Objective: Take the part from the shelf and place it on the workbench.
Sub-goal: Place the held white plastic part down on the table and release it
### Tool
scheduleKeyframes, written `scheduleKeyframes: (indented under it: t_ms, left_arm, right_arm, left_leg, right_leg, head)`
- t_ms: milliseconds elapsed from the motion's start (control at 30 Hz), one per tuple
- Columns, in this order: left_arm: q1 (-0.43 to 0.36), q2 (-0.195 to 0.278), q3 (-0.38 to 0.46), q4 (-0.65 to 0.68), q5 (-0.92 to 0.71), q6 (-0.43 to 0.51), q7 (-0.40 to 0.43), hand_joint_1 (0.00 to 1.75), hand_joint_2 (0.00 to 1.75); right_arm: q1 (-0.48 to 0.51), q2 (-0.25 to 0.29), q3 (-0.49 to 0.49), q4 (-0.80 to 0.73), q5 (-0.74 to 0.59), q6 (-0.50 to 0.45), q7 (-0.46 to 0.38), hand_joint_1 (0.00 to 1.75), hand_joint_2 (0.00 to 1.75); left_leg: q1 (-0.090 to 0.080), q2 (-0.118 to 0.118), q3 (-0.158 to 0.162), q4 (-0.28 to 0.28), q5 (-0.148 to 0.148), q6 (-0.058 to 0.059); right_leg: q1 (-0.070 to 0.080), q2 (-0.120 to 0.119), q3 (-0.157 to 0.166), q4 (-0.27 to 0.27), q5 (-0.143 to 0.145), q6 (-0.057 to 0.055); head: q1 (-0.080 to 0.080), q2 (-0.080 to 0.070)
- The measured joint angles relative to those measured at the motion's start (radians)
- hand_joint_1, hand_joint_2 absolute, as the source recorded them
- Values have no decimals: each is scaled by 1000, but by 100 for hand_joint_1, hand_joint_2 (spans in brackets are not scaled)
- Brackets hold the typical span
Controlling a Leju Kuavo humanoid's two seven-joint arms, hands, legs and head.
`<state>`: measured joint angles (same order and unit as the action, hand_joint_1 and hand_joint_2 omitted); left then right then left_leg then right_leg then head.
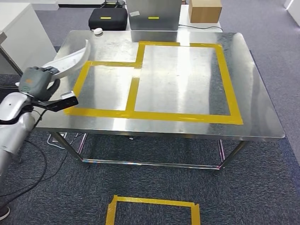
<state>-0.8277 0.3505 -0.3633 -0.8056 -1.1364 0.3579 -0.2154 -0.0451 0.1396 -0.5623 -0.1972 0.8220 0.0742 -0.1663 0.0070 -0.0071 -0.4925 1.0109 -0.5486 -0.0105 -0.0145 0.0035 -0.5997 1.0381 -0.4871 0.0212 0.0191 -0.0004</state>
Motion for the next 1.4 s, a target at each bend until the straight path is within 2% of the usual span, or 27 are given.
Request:
scheduleKeyframes:
  t_ms: [100, 133, 233, 267, 500, 700, 1133, 1367, 1400]
  left_arm:
    - [-4, -9, -6, 5, -2, 0, 1, 175, 175]
    - [-14, -33, -24, 18, -4, -5, 3, 175, 175]
    - [-70, -164, -130, 92, -20, -24, 9, 175, 175]
    - [-82, -194, -156, 108, -26, -29, 10, 175, 175]
    - [-117, -261, -230, 160, -37, -35, 23, 175, 175]
    - [-135, -277, -250, 194, -37, -27, 30, 175, 175]
    - [-139, -278, -275, 236, -37, -14, 46, 175, 175]
    - [-142, -249, -280, 285, -44, -12, 92, 175, 175]
    - [-142, -239, -280, 295, -46, -9, 94, 131, 175]
  right_arm:
    - [0, 0, 0, 0, 1, 0, 0, 0, 0]
    - [-1, 0, 0, 0, 2, 1, 0, 0, 0]
    - [-5, 0, 0, 0, 9, 5, 12, 0, 0]
    - [-6, 0, 0, 0, 9, 6, 16, 0, 0]
    - [-6, 0, 0, 0, 9, 14, 27, 0, 0]
    - [-6, 0, 0, 0, 10, 9, 30, 0, 0]
    - [-5, 0, -1, 0, 10, 1, 31, 0, 0]
    - [-3, 0, -1, 1, 8, -3, 33, 0, 0]
    - [-2, 0, -1, 1, 7, -4, 34, 0, 0]
  left_leg:
    - [0, 0, 0, 0, 0, 0]
    - [0, 0, 0, 0, 0, 0]
    - [0, 0, -1, 1, -1, 1]
    - [0, 0, -1, 1, -1, 1]
    - [0, 1, -1, 0, -1, 2]
    - [0, 1, -1, 0, -1, 2]
    - [0, 1, -1, 0, 0, 2]
    - [0, 3, -1, 0, 0, 2]
    - [0, 4, -1, 0, 0, 2]
  right_leg:
    - [0, 0, 0, 0, 0, 0]
    - [0, 0, 0, 0, 0, 1]
    - [-1, 0, 0, -1, 1, 1]
    - [-1, 1, 0, -2, 1, 1]
    - [-1, 2, 0, -2, 1, 2]
    - [-1, 2, 0, -1, 1, 2]
    - [-1, 2, 0, -1, 1, 2]
    - [-1, 4, 0, -1, 1, 2]
    - [-1, 5, -1, -1, 1, 2]
  head:
    - [0, 0]
    - [0, 0]
    - [0, 0]
    - [0, 0]
    - [0, 0]
    - [0, 0]
    - [0, 0]
    - [0, 0]
    - [0, 0]
